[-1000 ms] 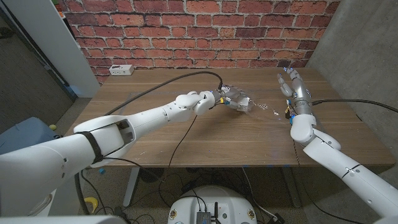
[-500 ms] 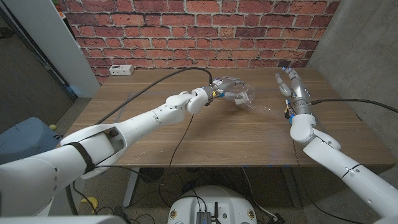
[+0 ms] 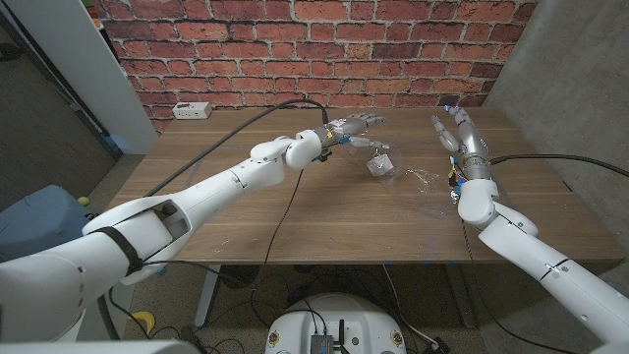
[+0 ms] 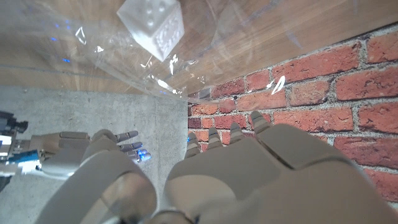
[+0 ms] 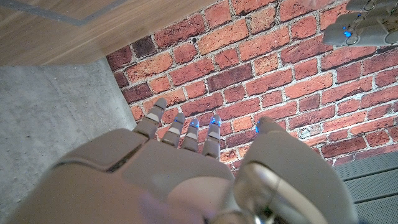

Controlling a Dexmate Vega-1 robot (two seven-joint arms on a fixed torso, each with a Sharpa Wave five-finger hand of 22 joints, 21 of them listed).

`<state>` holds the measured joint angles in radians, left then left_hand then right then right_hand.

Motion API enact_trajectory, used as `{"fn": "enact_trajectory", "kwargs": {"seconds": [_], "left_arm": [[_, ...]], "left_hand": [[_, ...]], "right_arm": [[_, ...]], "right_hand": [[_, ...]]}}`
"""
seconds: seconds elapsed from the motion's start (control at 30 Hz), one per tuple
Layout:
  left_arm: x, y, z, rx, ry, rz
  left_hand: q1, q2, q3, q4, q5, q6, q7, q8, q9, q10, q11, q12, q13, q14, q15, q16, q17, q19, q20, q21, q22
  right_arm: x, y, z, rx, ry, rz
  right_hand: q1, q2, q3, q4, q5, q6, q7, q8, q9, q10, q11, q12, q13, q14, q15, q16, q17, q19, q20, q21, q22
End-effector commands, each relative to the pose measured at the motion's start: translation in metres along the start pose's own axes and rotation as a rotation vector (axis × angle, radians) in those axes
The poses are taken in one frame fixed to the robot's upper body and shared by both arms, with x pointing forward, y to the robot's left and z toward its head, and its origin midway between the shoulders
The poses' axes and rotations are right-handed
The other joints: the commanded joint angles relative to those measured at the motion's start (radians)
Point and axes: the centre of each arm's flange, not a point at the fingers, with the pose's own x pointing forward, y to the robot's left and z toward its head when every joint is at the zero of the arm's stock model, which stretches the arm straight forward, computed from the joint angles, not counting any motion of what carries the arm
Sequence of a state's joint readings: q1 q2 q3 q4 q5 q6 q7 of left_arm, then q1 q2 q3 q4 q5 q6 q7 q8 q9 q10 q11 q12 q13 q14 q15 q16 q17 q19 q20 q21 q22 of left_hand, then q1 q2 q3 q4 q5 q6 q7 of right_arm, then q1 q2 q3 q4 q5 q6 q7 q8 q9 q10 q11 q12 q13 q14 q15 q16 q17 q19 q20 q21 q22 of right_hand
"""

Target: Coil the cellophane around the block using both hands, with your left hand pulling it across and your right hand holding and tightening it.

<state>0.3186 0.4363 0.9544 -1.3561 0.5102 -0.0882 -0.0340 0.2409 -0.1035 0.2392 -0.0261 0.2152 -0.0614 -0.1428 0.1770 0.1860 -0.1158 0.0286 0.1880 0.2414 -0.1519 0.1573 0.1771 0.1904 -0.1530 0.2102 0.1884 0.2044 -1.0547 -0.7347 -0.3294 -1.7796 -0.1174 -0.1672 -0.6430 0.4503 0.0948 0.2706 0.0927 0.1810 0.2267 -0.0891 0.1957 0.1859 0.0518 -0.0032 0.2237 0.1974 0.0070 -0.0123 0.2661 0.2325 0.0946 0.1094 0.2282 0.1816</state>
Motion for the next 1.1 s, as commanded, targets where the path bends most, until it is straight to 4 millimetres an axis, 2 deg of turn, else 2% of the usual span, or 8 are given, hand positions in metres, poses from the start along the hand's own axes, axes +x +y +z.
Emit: {"fn": "enact_trajectory", "kwargs": {"seconds": [0.03,0.3,0.43,0.83,1.0,1.1], "left_arm": [[-0.010,0.013,-0.009,-0.200,-0.033,0.047],[-0.024,0.019,-0.017,-0.335,-0.052,0.121],[-0.037,0.024,-0.022,-0.428,-0.062,0.177],[-0.070,0.027,-0.037,-0.561,-0.049,0.283],[-0.086,0.026,-0.045,-0.609,-0.041,0.327],[-0.097,0.025,-0.050,-0.656,-0.040,0.360]], "left_hand": [[-0.007,0.013,0.000,0.008,0.011,-0.005,-0.003,0.001,0.001,-0.009,-0.005,0.003,0.001,0.001,-0.003,0.004,0.000,-0.010,0.003,0.001,0.000],[-0.009,0.029,0.003,0.013,0.013,-0.006,-0.015,0.004,-0.001,0.000,-0.009,0.010,-0.004,0.010,-0.004,0.010,-0.001,-0.009,0.003,0.006,0.000],[-0.012,0.035,0.003,0.016,0.014,-0.005,-0.021,0.006,-0.002,0.005,-0.013,0.014,-0.007,0.018,-0.008,0.014,-0.002,-0.005,0.003,0.010,0.000],[-0.019,0.046,0.002,0.021,0.016,-0.001,-0.032,0.008,-0.004,0.005,-0.020,0.015,-0.014,0.027,-0.015,0.016,-0.003,0.005,0.002,0.017,-0.001],[-0.027,0.053,0.001,0.027,0.017,0.003,-0.036,0.009,-0.006,-0.002,-0.025,0.014,-0.019,0.020,-0.032,0.013,-0.004,0.009,0.003,0.020,-0.001],[-0.034,0.063,0.001,0.033,0.019,0.007,-0.037,0.010,-0.007,-0.001,-0.028,0.014,-0.023,0.016,-0.053,0.012,-0.004,0.011,0.002,0.021,-0.002]], "right_arm": [[0.000,-0.003,0.000,0.012,-0.014,-0.004],[0.001,-0.002,0.003,0.039,-0.022,-0.008],[0.003,0.000,0.005,0.064,-0.030,-0.006],[0.000,0.006,0.013,0.133,-0.051,0.002],[0.000,0.009,0.019,0.184,-0.059,0.018],[-0.001,0.012,0.022,0.227,-0.064,0.025]], "right_hand": [[-0.005,-0.010,-0.004,0.002,0.003,0.001,0.004,-0.001,0.003,0.007,0.000,-0.004,0.001,0.006,0.009,-0.002,0.003,0.003,0.008,0.000,0.002],[-0.015,-0.009,-0.009,0.005,0.005,0.006,0.003,0.001,0.003,0.012,0.000,-0.003,0.001,0.008,0.011,-0.002,0.003,0.008,0.007,0.000,0.002],[-0.021,-0.007,-0.010,0.007,0.006,0.008,0.005,0.001,0.003,0.015,0.001,-0.003,0.001,0.010,0.012,-0.002,0.003,0.012,0.006,0.001,0.002],[-0.039,-0.008,-0.018,0.012,0.009,0.014,0.005,0.002,0.003,0.024,0.005,-0.002,0.001,0.016,0.014,-0.002,0.002,0.027,0.009,0.005,0.002],[-0.044,-0.010,-0.020,0.013,0.010,0.014,0.004,0.002,0.003,0.026,0.008,-0.002,0.001,0.017,0.015,-0.002,0.002,0.033,0.009,0.007,0.002],[-0.048,-0.012,-0.022,0.013,0.011,0.013,0.005,0.001,0.003,0.027,0.008,-0.003,0.001,0.018,0.014,-0.003,0.001,0.038,0.009,0.008,0.002]]}}
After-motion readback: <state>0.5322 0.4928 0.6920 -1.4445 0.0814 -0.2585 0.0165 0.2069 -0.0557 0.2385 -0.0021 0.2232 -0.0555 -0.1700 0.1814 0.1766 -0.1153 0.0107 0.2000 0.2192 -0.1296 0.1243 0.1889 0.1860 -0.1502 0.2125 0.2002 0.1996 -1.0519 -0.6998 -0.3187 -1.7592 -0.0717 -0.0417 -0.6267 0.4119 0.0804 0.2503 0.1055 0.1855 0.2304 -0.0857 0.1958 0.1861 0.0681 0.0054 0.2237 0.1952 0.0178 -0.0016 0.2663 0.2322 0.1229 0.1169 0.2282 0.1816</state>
